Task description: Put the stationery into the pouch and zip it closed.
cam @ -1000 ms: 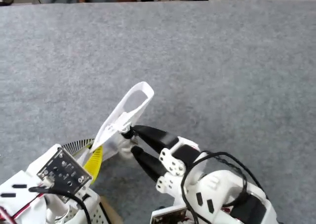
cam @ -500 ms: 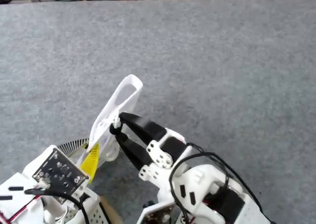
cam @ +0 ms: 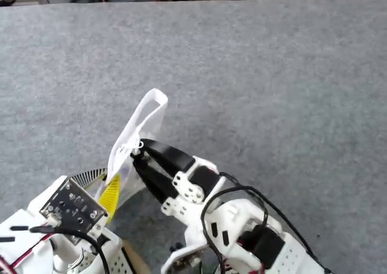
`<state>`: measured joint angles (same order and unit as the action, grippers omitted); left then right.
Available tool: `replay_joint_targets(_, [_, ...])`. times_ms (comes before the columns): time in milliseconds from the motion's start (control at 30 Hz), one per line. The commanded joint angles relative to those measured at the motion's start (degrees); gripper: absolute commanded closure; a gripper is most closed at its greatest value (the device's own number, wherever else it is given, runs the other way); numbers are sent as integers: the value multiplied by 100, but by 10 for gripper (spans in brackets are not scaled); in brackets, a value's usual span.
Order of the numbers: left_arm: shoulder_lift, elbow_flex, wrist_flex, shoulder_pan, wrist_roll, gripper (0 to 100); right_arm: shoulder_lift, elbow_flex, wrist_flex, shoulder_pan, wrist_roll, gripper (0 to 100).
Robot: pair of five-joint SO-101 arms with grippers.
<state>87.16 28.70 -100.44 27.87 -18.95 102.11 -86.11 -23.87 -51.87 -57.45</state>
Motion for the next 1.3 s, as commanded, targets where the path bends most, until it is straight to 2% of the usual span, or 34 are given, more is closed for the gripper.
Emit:
replay_joint_targets(0, [9,-119,-26,84,44,971,-66,-637,835,545,-70,969])
replay_joint_targets(233, [9,-119,-26,84,44,971,-66,-752,1275,1477,-88,986])
replay_joint_targets(367, [9,-119,-26,84,44,971,-66,-681,1266,1705,-501,986])
replay_joint_targets(500, [9,-119,-26,84,44,971,-66,-664,1266,1670,-686,985])
replay_joint_targets(667, [9,-119,-26,84,44,971,-66,-664,1240,1266,-721,972])
replay_joint_targets(867, [9,-101,-26,84,44,971,-66,-479,1231,888,-721,759])
replay_joint_targets(1267, [9,-92,-26,84,35,971,-66,-259,1266,695,-721,839])
